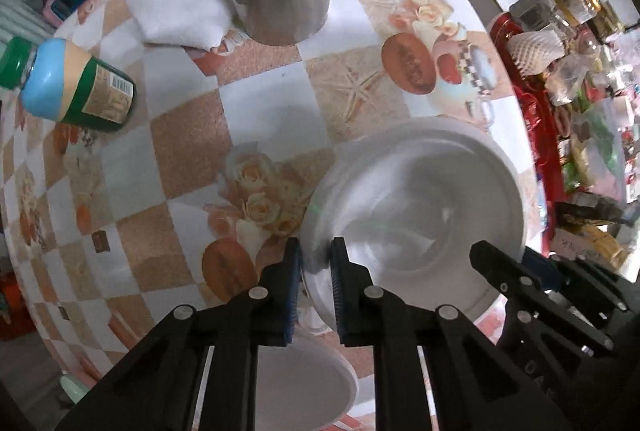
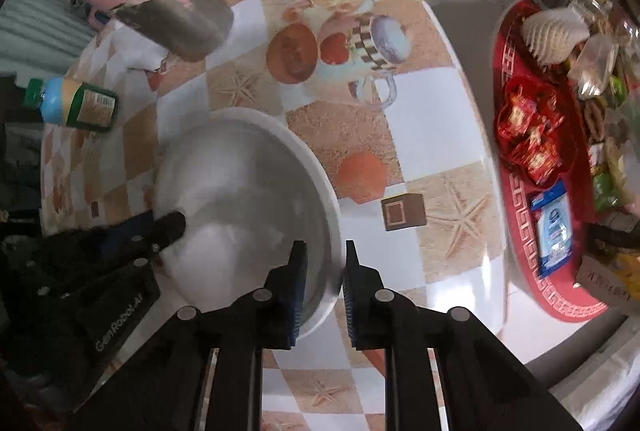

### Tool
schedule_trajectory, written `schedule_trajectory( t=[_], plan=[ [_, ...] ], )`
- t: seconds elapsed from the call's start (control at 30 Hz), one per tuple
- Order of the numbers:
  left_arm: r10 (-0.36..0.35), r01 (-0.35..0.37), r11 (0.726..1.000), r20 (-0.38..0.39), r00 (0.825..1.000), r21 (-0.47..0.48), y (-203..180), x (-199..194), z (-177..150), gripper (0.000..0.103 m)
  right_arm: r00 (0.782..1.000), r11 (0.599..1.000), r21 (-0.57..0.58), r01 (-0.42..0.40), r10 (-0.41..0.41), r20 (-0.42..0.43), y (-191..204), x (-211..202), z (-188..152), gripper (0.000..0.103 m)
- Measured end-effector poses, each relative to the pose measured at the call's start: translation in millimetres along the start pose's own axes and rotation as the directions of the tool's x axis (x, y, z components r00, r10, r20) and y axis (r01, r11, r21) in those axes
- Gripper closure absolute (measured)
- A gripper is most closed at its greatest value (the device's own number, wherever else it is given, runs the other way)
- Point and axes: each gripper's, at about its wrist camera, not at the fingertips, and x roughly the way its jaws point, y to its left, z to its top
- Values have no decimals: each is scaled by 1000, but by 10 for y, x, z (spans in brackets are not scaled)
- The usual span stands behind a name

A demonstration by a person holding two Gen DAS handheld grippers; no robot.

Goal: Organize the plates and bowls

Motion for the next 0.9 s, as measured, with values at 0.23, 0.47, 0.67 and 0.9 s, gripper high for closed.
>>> schedule_trajectory(
  t=[0.23, 0.47, 0.67, 0.9],
  plan=[
    [-25, 25, 1000, 36, 999, -9, 59, -287, -143, 88, 999, 999, 17, -42, 42, 24, -47, -178, -96, 91],
    [-22, 23, 1000, 91, 996, -5, 5, -666, -458, 88, 995, 998, -1, -63, 62, 76, 51, -538, -345, 91],
    [-41, 44, 999, 107, 993, -21, -48, -849, -793, 88, 993, 997, -2, -77, 77, 94, 67, -798, -654, 91],
    [-49, 55, 996, 88, 995, -65, 94, -934, -1369, 88, 995, 997, -43, -60, 63, 72, 221, -931, -1075, 91]
  ],
)
